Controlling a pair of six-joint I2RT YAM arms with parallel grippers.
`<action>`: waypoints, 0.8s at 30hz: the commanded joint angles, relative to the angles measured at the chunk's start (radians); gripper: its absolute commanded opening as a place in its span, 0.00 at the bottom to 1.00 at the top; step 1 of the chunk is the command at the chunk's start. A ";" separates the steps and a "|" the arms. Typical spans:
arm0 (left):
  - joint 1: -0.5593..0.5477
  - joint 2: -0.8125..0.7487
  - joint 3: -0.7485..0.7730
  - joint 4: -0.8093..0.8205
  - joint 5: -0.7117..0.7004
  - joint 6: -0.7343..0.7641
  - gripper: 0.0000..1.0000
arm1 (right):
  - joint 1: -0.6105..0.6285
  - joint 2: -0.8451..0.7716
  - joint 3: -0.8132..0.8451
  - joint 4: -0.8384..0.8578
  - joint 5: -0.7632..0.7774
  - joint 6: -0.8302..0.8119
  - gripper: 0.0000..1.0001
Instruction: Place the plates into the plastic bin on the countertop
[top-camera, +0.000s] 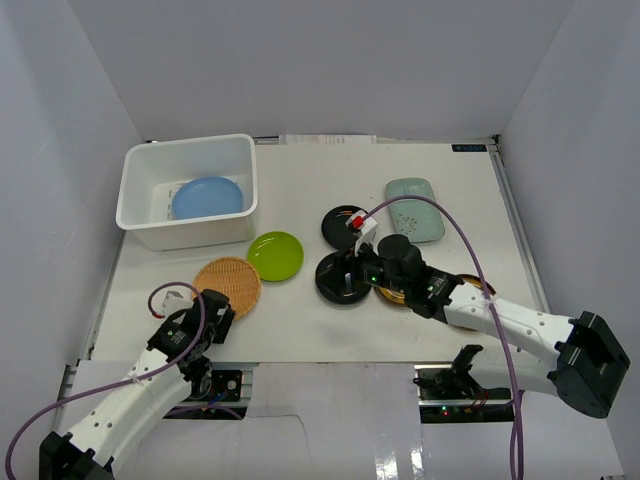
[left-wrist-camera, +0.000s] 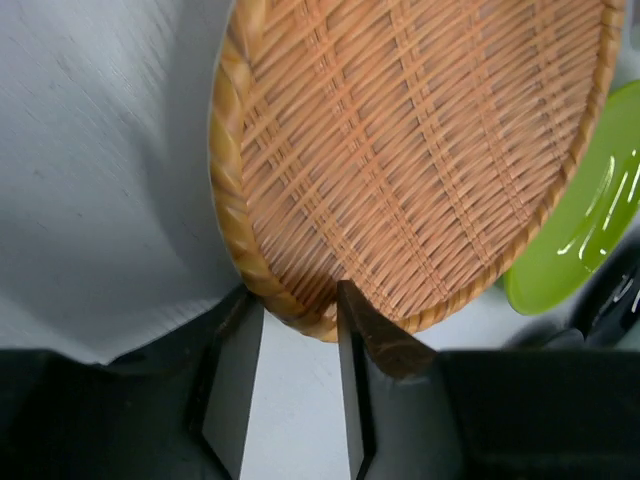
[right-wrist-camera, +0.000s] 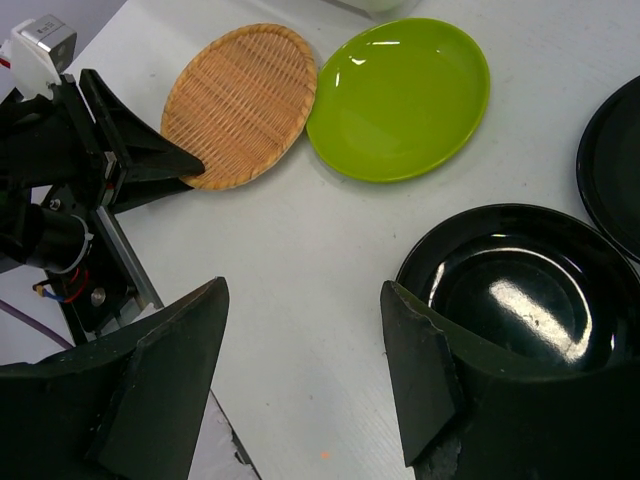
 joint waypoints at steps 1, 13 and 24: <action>-0.004 0.012 -0.020 -0.042 0.012 -0.094 0.44 | -0.004 0.006 0.007 0.039 -0.024 0.000 0.68; -0.004 -0.080 0.009 -0.093 0.040 -0.053 0.00 | -0.004 -0.015 0.027 -0.003 -0.031 0.010 0.67; -0.004 -0.137 0.175 -0.177 0.043 0.054 0.00 | -0.004 -0.020 0.047 -0.012 -0.051 0.027 0.67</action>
